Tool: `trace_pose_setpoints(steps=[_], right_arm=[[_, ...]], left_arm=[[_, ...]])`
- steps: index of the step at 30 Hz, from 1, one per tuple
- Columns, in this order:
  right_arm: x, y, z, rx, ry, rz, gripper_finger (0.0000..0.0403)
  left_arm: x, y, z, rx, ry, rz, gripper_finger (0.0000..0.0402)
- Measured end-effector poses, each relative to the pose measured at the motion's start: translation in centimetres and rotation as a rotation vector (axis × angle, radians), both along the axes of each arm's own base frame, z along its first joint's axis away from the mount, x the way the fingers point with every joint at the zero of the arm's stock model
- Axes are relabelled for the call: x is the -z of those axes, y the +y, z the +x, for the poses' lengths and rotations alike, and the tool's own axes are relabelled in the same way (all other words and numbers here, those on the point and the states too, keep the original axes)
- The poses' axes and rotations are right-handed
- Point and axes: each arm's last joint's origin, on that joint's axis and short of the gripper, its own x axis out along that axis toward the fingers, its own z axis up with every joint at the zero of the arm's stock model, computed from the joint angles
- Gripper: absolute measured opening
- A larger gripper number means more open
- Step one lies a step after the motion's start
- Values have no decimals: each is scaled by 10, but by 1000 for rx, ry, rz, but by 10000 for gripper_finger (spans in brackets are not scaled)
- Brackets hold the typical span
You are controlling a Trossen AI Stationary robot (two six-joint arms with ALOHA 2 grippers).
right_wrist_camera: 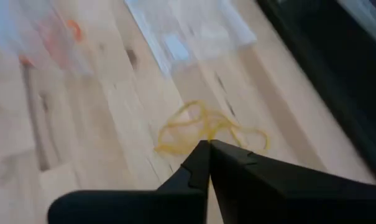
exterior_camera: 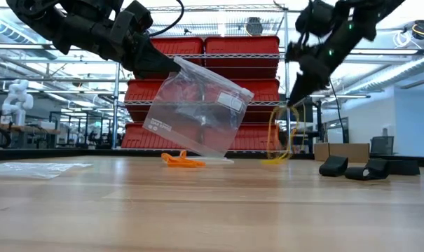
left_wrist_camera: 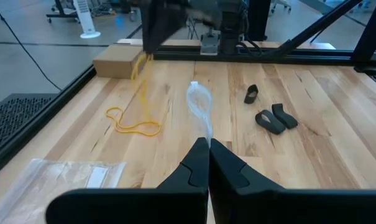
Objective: Sort rubber bands
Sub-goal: Put the yellow rubber band into the transparent zip bag
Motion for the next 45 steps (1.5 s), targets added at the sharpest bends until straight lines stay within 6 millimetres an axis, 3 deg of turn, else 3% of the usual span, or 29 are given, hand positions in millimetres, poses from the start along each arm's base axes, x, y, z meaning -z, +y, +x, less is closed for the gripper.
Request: trace_pose_setpoints(steps=[11,17,22,28,38,41,45], right_arm=[[-53,14,3,-7,-41,41,0],[-55,33,5,-63,-44,230,0],[-52,50,7,-82,-12,289,0],[-33,46,3,24,93,222,0],[30,-7,-17,262,242,93,5],[34,-16,-21,281,249,84,31],[32,-18,-21,278,226,71,93]], left_arm=[[0,0,0,0,1,0,0],[2,0,-1,0,27,-3,0],[2,0,-1,0,25,-3,0],[2,0,-1,0,22,-3,0],[2,0,-1,0,22,-3,0],[2,0,-1,-1,21,-5,0],[2,0,-1,-1,21,-6,0]])
